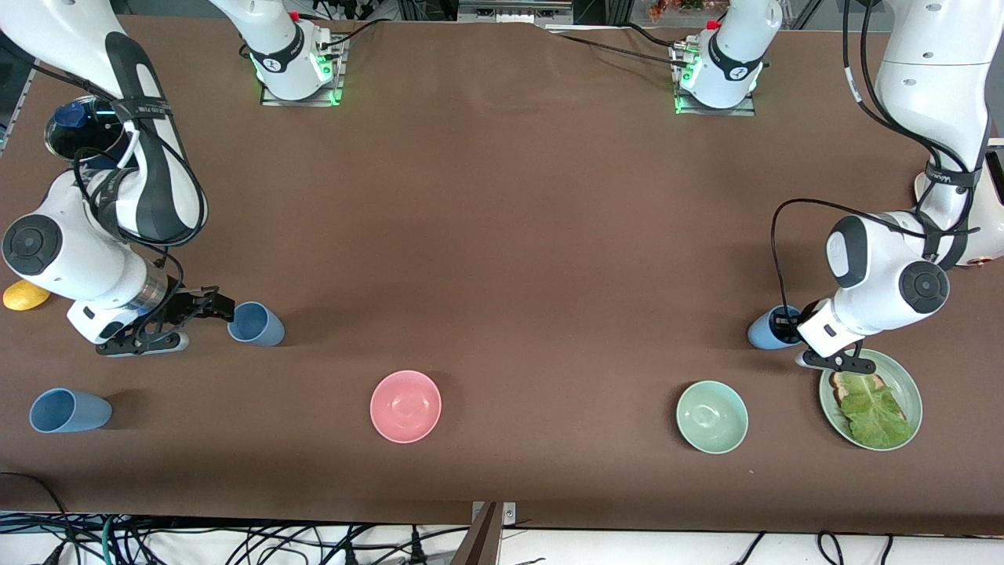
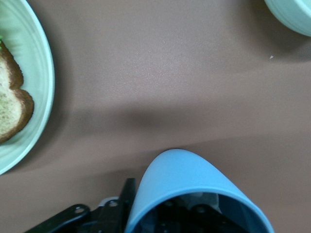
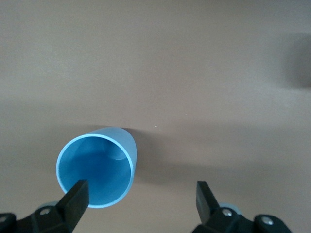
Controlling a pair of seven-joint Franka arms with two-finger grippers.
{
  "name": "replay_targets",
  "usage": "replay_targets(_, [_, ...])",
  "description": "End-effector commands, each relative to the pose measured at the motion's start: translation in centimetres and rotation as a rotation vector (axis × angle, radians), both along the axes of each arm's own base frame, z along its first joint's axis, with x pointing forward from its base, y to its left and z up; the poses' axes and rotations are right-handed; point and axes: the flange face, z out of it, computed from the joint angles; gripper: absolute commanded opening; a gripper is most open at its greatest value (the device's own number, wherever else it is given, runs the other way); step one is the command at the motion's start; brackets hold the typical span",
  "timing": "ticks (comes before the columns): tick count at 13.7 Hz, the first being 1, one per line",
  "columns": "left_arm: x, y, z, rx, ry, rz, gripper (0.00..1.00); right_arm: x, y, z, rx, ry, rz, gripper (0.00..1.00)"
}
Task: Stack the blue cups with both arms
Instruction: 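Grasp the tissue cup with the left gripper while the right gripper reaches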
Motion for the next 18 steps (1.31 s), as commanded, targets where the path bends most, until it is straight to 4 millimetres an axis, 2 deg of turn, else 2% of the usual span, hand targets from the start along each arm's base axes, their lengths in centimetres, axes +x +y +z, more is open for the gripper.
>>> replay_targets(1, [-0.1, 0.4, 0.2, -0.001, 0.008, -0.013, 0.0, -0.5, -0.8, -1.6, 0.017, -0.007, 0.014, 0.95])
replay_targets(3, [-0.2, 0.2, 1.0, -0.003, 0.019, -0.015, 0.0, -0.6, -0.7, -1.9, 0.017, -0.016, 0.015, 0.94])
replay_targets(5, [-0.2, -0.3, 2.6, -0.007, 0.045, -0.02, 0.0, -0.4, -0.5, -2.4, 0.02, -0.027, 0.017, 0.93])
replay_targets(9, [-0.5, -1.5, 8.8, -0.038, 0.109, -0.01, 0.0, -0.2, -0.2, -3.0, 0.021, -0.033, 0.013, 0.87])
replay_targets(12, [-0.4, -2.6, 14.0, -0.056, 0.152, -0.021, 0.0, -0.3, 0.1, -4.2, 0.023, -0.019, 0.017, 0.78])
replay_targets(14, [-0.1, -3.3, 17.8, -0.056, 0.182, -0.013, 0.0, -0.3, 0.3, -4.3, 0.026, -0.019, 0.014, 0.72])
replay_targets(16, [0.1, -4.9, 20.9, -0.05, 0.213, 0.009, 0.0, -0.3, 0.9, -4.3, 0.036, -0.019, 0.014, 0.63])
replay_targets(18, [0.3, -7.5, 23.4, -0.052, 0.222, 0.054, 0.0, -0.3, 0.9, -4.3, 0.047, -0.017, 0.004, 0.52])
